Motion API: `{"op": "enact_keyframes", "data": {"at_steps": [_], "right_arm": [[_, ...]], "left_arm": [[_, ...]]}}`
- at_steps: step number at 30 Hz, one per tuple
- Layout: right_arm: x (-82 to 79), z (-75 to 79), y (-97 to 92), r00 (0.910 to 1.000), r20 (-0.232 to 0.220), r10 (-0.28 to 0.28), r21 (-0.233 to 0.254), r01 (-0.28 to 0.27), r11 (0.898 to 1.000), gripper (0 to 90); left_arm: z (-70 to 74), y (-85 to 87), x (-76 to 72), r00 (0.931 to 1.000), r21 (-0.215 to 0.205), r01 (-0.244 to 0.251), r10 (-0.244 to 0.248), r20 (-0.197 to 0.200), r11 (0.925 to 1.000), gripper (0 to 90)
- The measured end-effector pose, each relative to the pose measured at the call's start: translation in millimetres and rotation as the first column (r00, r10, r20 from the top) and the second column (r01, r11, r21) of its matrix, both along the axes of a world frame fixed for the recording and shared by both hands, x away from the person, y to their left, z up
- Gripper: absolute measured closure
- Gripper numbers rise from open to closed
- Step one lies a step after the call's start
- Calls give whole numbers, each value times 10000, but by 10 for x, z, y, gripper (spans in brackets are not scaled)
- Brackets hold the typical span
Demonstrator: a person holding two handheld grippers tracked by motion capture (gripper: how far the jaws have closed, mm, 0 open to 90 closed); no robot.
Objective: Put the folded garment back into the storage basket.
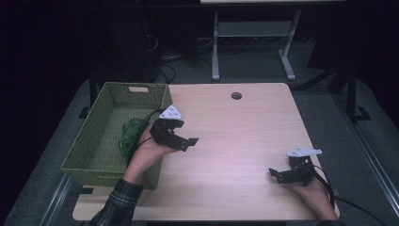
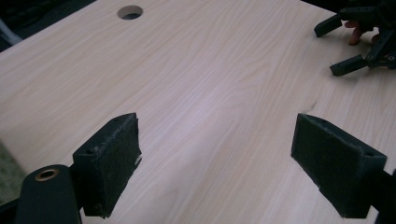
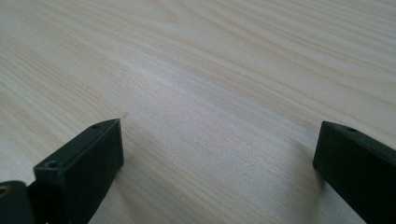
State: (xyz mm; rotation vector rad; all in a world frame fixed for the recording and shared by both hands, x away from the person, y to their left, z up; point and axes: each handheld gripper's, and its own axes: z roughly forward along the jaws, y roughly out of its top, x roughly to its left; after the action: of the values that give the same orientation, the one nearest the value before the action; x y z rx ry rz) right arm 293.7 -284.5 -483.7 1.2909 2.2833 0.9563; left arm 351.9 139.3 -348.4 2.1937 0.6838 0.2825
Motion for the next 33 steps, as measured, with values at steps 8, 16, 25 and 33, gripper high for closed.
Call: {"op": "enact_keyframes", "data": {"at_steps": [8, 16, 25, 33], "right_arm": [[0, 0, 0, 10000, -5, -2, 2, 2, 10000, 14], [0, 0, 0, 10000, 1, 4, -3, -4, 10000, 14], [-1, 1, 1, 10000, -6, 26, -5, -26, 10000, 14], [-1, 1, 1, 10000, -6, 32, -4, -32, 10000, 14]], "left_arm": [[-254, -261, -44, 9988, 421, 468, -461, -170, 9980, 148], [-567, -401, -71, 9978, 780, 646, -631, -206, 9949, 146], [-883, -461, -73, 9979, 724, 488, -455, -466, 9962, 142], [-1094, -519, -57, 9971, 1190, 547, -479, -596, 9914, 142]]}}
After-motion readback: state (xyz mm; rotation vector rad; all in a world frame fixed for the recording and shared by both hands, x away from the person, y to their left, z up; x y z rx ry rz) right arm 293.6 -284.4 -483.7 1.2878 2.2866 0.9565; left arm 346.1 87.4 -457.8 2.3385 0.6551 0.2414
